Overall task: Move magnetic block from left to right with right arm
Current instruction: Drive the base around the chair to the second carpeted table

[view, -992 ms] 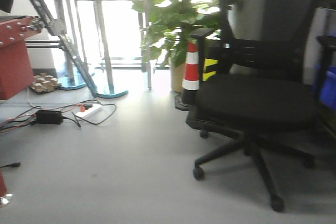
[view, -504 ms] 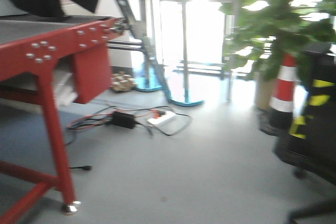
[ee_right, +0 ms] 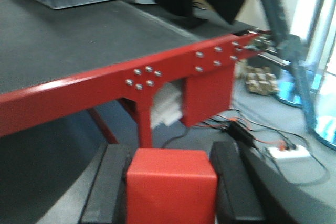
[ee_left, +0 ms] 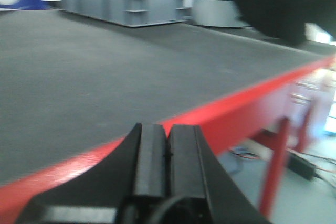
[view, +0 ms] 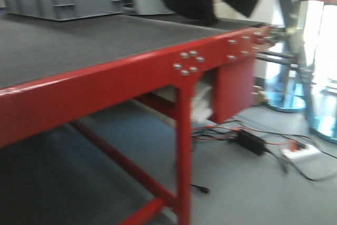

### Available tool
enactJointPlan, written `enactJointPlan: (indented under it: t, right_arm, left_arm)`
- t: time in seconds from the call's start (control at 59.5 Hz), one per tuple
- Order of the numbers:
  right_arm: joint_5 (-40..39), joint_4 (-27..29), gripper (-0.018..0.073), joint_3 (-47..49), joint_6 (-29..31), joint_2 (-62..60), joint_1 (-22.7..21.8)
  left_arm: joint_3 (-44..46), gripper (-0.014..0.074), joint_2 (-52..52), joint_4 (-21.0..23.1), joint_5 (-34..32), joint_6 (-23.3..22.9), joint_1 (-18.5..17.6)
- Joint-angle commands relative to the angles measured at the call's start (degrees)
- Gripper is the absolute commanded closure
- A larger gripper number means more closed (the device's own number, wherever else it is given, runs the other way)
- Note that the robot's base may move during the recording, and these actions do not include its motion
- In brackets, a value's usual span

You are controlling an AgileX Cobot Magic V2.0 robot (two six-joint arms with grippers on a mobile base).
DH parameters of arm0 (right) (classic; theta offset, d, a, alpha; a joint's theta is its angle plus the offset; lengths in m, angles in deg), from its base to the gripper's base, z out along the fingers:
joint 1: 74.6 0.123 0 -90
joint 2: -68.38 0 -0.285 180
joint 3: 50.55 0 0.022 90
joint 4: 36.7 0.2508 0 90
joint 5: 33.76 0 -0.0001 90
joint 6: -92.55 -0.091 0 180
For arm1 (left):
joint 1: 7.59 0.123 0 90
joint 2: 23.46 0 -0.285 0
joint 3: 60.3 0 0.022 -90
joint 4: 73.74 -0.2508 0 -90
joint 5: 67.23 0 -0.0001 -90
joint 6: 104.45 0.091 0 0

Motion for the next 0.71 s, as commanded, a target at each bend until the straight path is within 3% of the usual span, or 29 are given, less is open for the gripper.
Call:
enactJointPlan:
  t: [0.0, 0.689]
  right_arm:
    - [-4.8, -0.3, 0.0412, 1.5, 0.6, 1.0, -0.3]
    - [-4.8, -0.3, 0.0412, 1.5, 0.6, 1.0, -0.3]
  left_arm:
    - [-0.6, 0.0712, 0.8, 0.0, -5.2, -0.2, -0.3]
    - [-0.6, 0.0713, 0.8, 0.0, -5.2, -0.2, -0.3]
